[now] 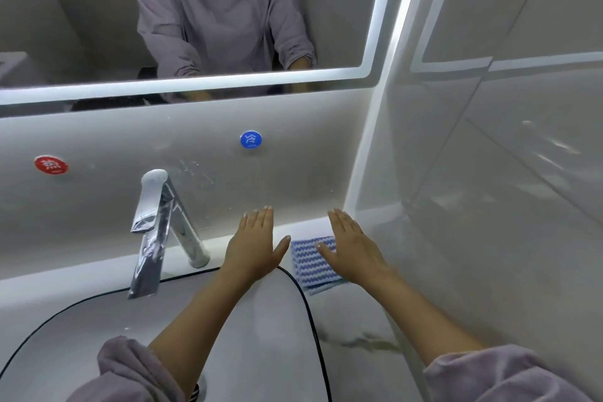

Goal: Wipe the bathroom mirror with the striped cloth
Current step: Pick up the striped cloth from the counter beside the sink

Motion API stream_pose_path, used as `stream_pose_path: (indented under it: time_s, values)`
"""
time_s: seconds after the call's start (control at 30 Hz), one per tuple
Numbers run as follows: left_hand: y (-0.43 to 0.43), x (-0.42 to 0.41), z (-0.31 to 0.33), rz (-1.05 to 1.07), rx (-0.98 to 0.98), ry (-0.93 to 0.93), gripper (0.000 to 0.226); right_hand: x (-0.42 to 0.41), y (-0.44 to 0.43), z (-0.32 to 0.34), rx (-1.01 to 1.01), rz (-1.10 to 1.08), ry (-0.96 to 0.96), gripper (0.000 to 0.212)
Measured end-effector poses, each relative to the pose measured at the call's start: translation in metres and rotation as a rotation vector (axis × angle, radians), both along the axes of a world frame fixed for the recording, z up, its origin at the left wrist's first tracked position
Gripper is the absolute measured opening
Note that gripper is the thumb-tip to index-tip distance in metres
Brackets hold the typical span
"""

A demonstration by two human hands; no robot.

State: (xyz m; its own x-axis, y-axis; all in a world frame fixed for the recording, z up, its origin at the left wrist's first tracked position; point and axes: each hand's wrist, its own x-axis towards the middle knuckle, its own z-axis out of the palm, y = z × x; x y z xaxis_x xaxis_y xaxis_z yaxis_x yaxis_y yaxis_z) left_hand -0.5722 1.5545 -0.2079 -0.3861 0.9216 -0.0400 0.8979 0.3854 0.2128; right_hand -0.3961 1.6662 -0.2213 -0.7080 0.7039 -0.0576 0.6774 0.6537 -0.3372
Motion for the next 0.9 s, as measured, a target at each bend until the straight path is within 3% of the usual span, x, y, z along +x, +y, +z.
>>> stream_pose_path:
  time_s: [0.2,0.6,0.9]
  values:
    - [0.030,-0.012,-0.032,0.068,-0.132,-0.156,0.080,-0.002,0.021,-0.042,-0.127,-0.076,-0.054,0.075]
    - [0.078,-0.019,-0.082,0.015,-0.415,-0.168,0.082,-0.012,0.043,-0.102,-0.297,-0.210,-0.031,0.070]
    - [0.107,-0.016,-0.108,0.092,-0.457,-0.294,0.033,-0.013,0.049,-0.131,-0.272,-0.347,-0.049,0.067]
